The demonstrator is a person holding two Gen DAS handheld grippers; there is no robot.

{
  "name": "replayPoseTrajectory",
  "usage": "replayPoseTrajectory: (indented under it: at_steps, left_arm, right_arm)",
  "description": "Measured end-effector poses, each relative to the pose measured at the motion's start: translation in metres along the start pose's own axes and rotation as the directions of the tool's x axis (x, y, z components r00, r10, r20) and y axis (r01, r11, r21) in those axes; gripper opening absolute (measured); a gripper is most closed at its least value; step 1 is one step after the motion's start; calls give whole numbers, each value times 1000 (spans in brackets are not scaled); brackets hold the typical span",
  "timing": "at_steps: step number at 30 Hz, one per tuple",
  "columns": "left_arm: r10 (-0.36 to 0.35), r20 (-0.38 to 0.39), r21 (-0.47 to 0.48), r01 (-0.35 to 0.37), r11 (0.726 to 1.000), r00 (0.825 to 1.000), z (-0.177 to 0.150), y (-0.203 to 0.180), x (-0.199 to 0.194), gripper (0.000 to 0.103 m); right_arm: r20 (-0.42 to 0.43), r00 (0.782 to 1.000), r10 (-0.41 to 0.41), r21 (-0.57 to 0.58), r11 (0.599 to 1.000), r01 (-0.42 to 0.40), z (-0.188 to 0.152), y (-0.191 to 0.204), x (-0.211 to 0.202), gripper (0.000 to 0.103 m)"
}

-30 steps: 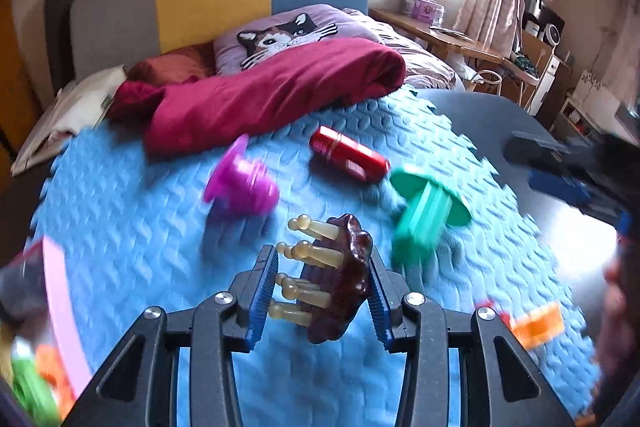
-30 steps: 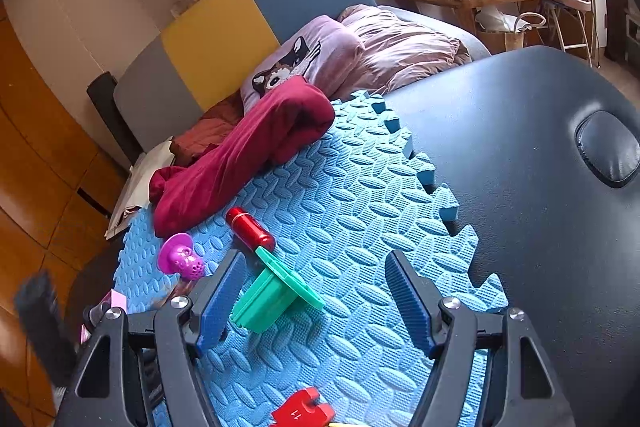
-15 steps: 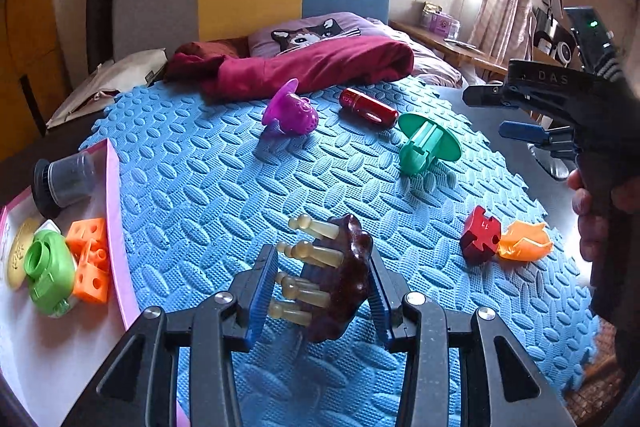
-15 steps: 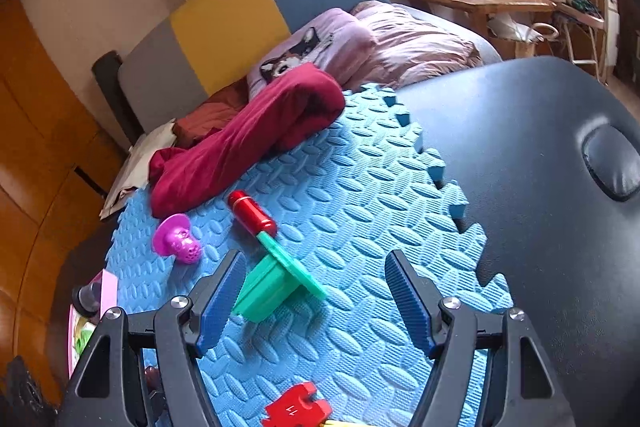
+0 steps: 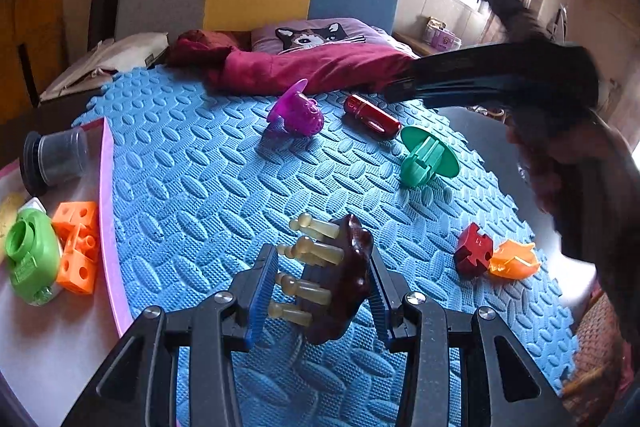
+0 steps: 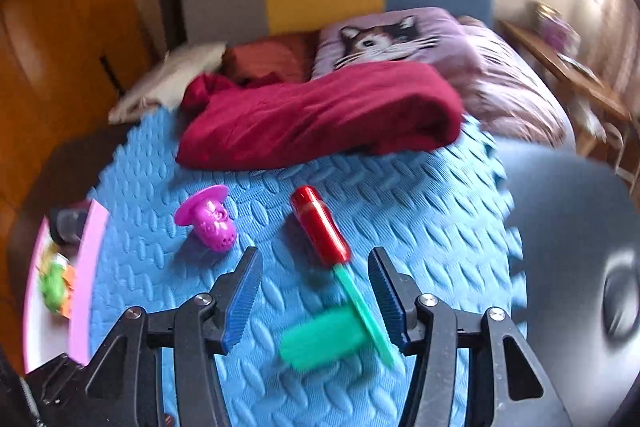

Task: Organize rigid objects
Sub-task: 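Close the right gripper on the red cylinder while the left holds the brown toy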

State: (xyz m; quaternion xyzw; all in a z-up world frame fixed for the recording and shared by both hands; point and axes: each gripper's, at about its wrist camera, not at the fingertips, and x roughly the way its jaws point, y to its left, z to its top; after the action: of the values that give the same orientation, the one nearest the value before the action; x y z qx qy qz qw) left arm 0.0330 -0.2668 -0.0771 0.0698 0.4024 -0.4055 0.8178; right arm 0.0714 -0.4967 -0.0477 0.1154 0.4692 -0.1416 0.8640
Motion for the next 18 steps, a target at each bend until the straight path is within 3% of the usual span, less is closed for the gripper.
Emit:
replayPoseTrajectory:
  at_steps: [5,6,7,8,14,18]
  left_arm:
    - [-14,3,-19,14,1000,1000,0,3,2,44]
    - [-17,4,-23,17,1000,1000,0,3,2,44]
    - [-18,3,-26,18,999,1000,-1,4,1,44]
    - [-23,5,-31,23,999,1000,0,5,1,44]
    - [-22,8,-32,22,999,1000,0,5,-2,43]
    - [-6,8,-30,6,1000,1000,-3,5,-10,43]
  right_arm:
    - [-112,990,-86,-92,993,76,21,14,50,55]
    - [-155,981,-121,-112,988,104,19,16,64,43]
    - [-176,976,-127,-120,987,107,15,16,70,25]
    - [-144,985,-96,-111,991,80,14,16,68,23]
    - [-118,990,-71,-107,993,58,1,23,51,23]
    - [-87,996,38,-101,994,-47,-18,34,22,23]
